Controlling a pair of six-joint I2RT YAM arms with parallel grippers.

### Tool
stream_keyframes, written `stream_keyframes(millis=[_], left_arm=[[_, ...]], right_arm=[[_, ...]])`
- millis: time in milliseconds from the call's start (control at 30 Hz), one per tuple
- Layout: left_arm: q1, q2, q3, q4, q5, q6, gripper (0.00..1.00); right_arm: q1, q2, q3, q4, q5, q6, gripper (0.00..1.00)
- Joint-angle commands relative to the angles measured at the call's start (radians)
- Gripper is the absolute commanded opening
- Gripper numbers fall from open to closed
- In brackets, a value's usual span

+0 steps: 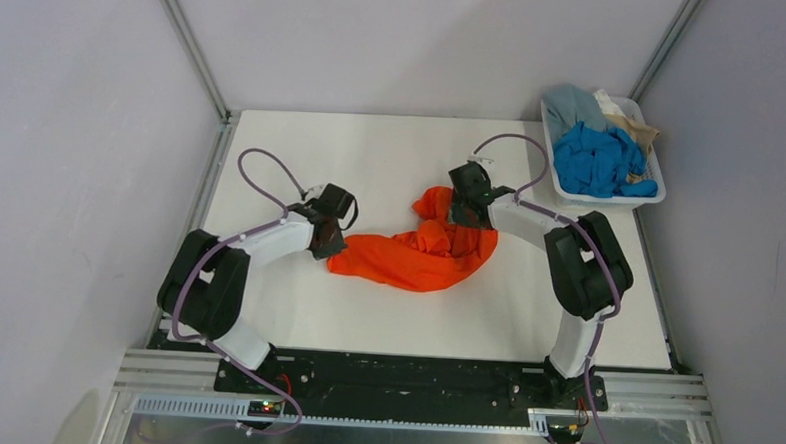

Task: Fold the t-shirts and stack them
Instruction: Flatten out the tshirt

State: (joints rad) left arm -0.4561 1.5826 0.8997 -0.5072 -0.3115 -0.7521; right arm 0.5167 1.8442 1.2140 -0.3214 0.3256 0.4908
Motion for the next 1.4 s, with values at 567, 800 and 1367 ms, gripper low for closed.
stream_keyframes(millis=[567,800,1367], left_arm=[[-0.014,-0.481,-0.061,0.024,-0.064,-0.02,0.0],[-0.025,-0.872,0.034,0.025,-0.031,0.043,0.0],[-0.027,-1.017,0.553,0.029,0.151,0.208,0.0]], right_arm=[[0.076,-0.383,0.002,-0.189,0.313,0.059,0.0],[0.173,-0.713,0.002,-0.212,0.419,0.008,0.0],[0.23,-1.043,0.392,-0.112,0.147,-0.203,0.0]])
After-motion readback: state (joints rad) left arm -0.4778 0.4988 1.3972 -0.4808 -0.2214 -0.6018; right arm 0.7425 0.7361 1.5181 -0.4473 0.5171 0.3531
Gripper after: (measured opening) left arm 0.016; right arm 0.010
